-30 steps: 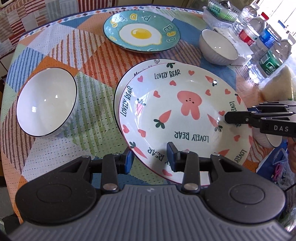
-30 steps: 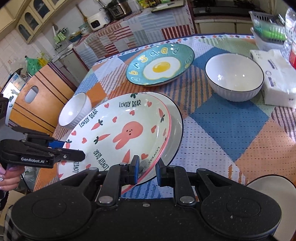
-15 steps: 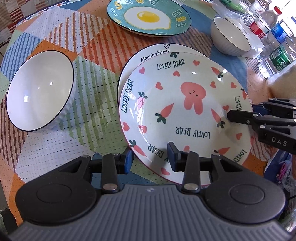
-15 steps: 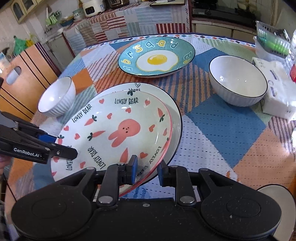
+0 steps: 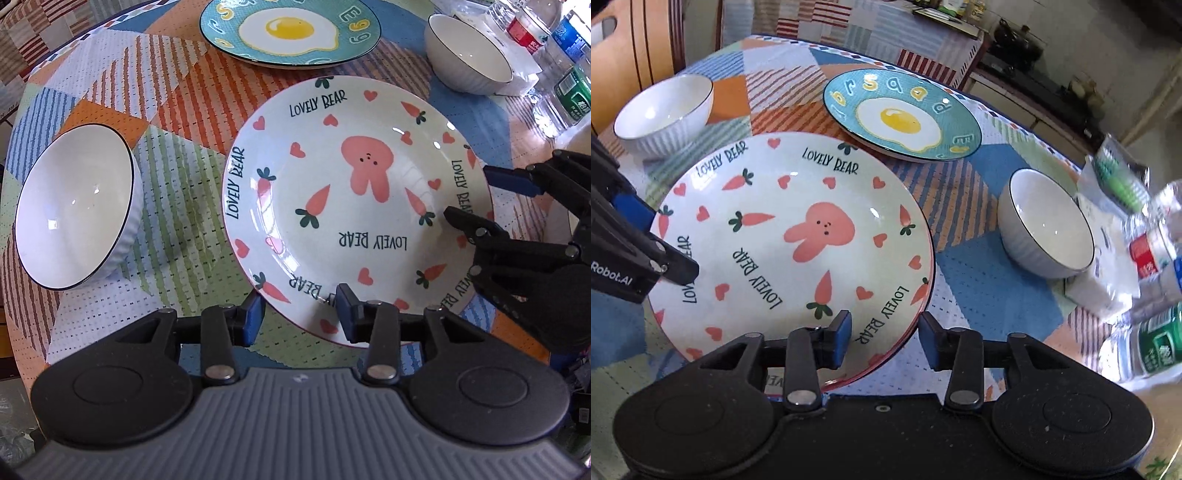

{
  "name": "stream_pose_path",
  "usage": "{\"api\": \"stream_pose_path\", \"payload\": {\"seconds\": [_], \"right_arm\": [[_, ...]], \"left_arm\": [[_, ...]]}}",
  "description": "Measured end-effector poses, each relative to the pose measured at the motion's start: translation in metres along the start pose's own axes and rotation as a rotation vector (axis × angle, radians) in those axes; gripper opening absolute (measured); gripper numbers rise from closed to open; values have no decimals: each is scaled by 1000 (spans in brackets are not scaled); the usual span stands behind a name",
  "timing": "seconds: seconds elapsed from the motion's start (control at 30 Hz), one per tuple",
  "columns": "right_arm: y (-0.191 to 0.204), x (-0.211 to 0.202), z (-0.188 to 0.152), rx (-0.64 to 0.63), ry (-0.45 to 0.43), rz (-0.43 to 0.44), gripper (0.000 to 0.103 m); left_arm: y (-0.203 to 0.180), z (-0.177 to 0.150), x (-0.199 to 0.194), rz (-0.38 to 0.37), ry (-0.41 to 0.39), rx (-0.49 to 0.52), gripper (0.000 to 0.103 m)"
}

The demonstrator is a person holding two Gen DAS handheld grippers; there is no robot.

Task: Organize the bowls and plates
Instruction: 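Open both grippers and pull back from the stacked plates, then move both grippers to the rim of the teal egg plate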

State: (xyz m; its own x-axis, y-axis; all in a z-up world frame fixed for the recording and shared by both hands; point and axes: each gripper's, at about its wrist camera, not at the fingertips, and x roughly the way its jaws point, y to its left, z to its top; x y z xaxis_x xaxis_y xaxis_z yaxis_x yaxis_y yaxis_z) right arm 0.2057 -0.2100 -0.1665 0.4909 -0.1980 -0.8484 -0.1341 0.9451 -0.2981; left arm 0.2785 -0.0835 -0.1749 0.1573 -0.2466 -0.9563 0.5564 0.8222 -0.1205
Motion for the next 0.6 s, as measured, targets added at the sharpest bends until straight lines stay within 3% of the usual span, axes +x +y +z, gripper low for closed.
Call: {"api": "stream_pose_path", "payload": {"seconds": [0.1, 0.27, 0.6], "right_arm": [[-1, -3, 0, -3, -7, -9, 49], [-15, -29, 1, 87, -59, 51, 49], [-42, -95, 4, 250, -140, 204, 52]], "left_arm": [[0, 0, -2, -6, 7, -3, 40], [0, -3, -19, -19, -5, -36, 40], [-18, -5, -93, 15, -161, 57, 42]]}}
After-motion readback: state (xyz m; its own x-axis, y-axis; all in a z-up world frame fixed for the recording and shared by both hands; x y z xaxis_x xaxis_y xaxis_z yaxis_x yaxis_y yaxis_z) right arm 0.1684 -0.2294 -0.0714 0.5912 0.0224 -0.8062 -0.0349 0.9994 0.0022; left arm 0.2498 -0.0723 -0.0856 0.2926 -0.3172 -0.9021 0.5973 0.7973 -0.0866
